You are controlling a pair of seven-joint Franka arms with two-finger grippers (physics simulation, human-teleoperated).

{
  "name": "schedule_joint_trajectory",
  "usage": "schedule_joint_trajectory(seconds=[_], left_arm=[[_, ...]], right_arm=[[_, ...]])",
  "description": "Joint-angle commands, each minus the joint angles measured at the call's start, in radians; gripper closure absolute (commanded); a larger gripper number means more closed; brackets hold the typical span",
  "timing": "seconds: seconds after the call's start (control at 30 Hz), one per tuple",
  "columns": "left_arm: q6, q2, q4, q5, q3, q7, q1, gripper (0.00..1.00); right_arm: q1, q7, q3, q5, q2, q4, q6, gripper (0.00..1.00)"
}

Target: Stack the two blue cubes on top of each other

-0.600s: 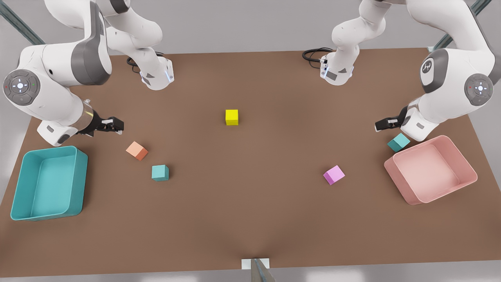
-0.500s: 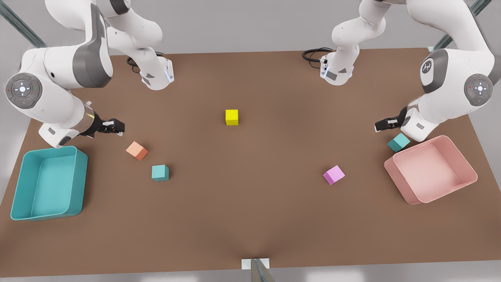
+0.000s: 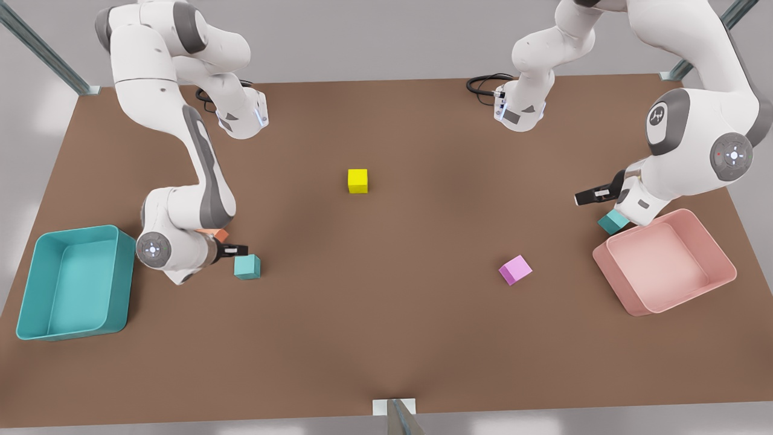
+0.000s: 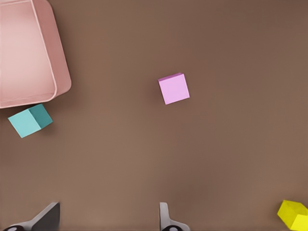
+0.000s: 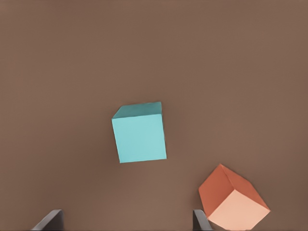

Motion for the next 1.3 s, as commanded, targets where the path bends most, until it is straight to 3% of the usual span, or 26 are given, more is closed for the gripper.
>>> schedule_joint_trajectory(seconds=[0.0, 0.5, 0.67, 1.17, 1.2, 1.23, 1.27], left_arm=[[-0.006, -0.001, 0.001, 0.001, 0.003, -0.028, 0.009, 0.0], [-0.008, 0.021, -0.001, 0.001, 0.003, -0.034, 0.024, 0.0], [-0.008, 0.027, -0.004, 0.001, 0.003, -0.034, 0.024, 0.0], [-0.028, 0.025, 0.001, 0.0, 0.0, -0.034, 0.021, 0.0], [-0.029, 0.025, 0.001, 0.0, 0.002, -0.034, 0.021, 0.0], [-0.028, 0.025, 0.001, 0.001, 0.002, -0.032, 0.021, 0.0], [-0.028, 0.025, 0.001, 0.001, 0.002, -0.032, 0.021, 0.0]], right_arm=[[0.001, 0.072, 0.004, 0.039, 0.008, -0.035, 0.308, 0.0], [0.001, -0.059, 0.013, 0.083, 0.066, -0.131, 0.344, 0.0], [0.004, -0.22, 0.011, 0.065, 0.077, -0.119, 0.335, 0.0], [0.001, -0.252, 0.013, 0.08, 0.204, -0.096, 0.322, 0.0], [0.001, -0.252, 0.013, 0.08, 0.204, -0.095, 0.321, 0.02], [0.001, -0.252, 0.013, 0.08, 0.203, -0.085, 0.316, 0.21], [0.001, -0.252, 0.013, 0.08, 0.203, -0.081, 0.316, 0.51]])
